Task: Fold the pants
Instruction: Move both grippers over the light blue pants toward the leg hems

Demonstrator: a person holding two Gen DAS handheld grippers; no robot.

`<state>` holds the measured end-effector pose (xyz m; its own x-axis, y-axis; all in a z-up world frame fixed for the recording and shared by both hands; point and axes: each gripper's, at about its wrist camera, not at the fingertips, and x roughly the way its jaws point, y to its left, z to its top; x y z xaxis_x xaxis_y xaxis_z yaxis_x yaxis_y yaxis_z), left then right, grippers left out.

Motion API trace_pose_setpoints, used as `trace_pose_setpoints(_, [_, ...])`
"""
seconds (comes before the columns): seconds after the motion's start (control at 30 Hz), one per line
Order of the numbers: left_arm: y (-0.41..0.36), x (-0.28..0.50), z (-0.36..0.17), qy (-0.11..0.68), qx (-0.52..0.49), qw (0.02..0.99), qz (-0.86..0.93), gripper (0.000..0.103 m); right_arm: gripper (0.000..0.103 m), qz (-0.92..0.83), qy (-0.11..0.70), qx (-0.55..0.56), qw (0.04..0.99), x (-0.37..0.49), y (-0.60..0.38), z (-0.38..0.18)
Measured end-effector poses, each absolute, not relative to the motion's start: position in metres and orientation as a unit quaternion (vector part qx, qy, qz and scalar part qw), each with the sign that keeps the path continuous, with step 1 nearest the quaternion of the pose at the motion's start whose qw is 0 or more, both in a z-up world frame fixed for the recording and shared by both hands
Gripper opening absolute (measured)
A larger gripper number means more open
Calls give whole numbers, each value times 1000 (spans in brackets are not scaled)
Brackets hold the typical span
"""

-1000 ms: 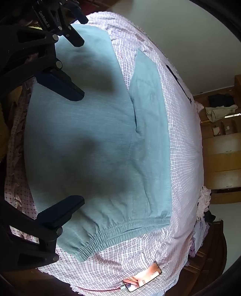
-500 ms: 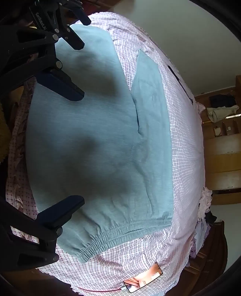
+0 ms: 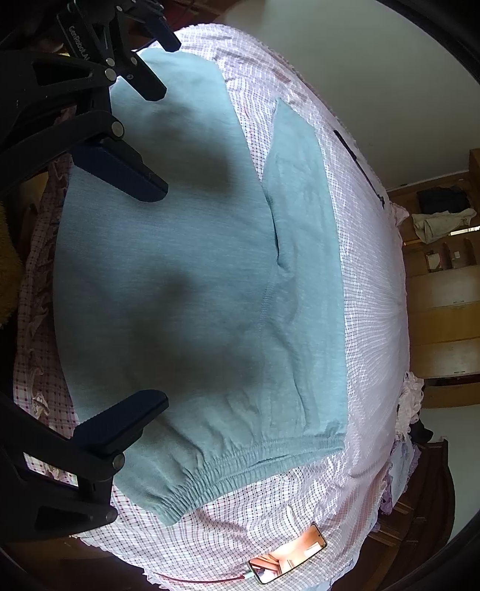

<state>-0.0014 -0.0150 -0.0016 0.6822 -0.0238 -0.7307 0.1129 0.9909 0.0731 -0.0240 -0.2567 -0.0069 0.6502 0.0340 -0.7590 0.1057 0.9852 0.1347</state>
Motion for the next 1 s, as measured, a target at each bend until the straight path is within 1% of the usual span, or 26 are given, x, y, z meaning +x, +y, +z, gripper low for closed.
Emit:
trace_pose_setpoints(0.47, [-26,-3,0,393,75,915,-57,103,99,-11,409,75,909,-25,-250,-5])
trace_pose_setpoints(0.77, [-26,4,-2,409,78,906,-68,103,99,3,419,76,905,-16,-254,-7])
trace_pose_setpoints(1.0, [-28,30,-4,439,94,889,-95,103,99,29,421,71,904,2,-263,-2])
